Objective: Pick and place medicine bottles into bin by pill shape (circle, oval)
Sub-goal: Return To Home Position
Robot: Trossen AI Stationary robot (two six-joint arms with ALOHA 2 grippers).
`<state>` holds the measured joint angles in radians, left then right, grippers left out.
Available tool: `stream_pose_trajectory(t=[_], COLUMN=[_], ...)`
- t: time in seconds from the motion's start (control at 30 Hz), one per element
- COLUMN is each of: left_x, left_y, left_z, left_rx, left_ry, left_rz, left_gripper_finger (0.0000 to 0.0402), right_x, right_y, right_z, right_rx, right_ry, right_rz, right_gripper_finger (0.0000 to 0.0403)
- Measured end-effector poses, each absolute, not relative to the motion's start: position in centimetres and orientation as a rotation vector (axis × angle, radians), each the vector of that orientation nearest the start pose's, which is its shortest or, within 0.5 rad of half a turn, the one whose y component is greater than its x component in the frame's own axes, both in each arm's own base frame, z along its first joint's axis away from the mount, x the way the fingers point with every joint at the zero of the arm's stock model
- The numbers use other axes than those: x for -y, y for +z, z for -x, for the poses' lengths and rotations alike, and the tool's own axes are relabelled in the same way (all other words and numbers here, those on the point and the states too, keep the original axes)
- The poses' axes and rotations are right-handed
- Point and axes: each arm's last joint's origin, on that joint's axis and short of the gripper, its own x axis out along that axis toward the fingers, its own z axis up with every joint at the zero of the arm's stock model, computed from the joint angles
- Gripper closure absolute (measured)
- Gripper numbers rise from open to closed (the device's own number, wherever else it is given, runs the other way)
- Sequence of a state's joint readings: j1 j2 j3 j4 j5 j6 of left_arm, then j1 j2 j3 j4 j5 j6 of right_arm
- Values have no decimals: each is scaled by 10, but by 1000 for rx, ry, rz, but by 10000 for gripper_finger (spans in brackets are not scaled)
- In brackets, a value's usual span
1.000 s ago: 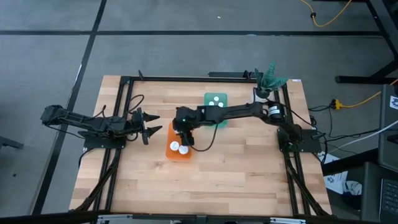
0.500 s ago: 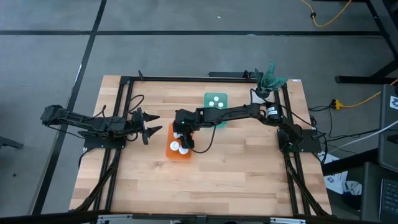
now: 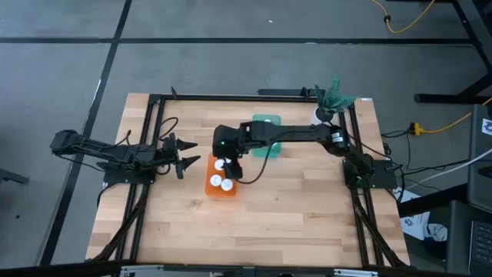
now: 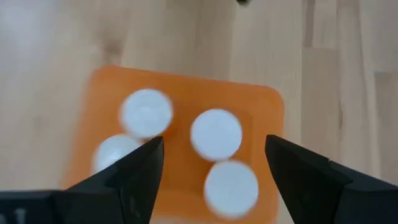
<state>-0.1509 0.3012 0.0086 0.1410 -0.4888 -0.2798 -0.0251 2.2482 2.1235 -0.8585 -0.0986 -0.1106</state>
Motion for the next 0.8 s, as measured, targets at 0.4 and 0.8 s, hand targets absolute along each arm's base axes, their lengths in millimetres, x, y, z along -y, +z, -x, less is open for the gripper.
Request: stream_pose_trajectory(t=[0.4, 0.8], left_x=[3, 3], left_y=[155, 155], left_z=[-113, -113], left_rx=[-96, -95], left_ry=[355, 355], left_rz=[229, 229], left_gripper_finger=[139, 139], right_x=[-24, -39], right_y=[333, 331], right_z=[-476, -419], right_rx=[-861, -1307], right_ry=[93, -184], right_rz=[-114, 63], right_gripper_finger=[121, 121])
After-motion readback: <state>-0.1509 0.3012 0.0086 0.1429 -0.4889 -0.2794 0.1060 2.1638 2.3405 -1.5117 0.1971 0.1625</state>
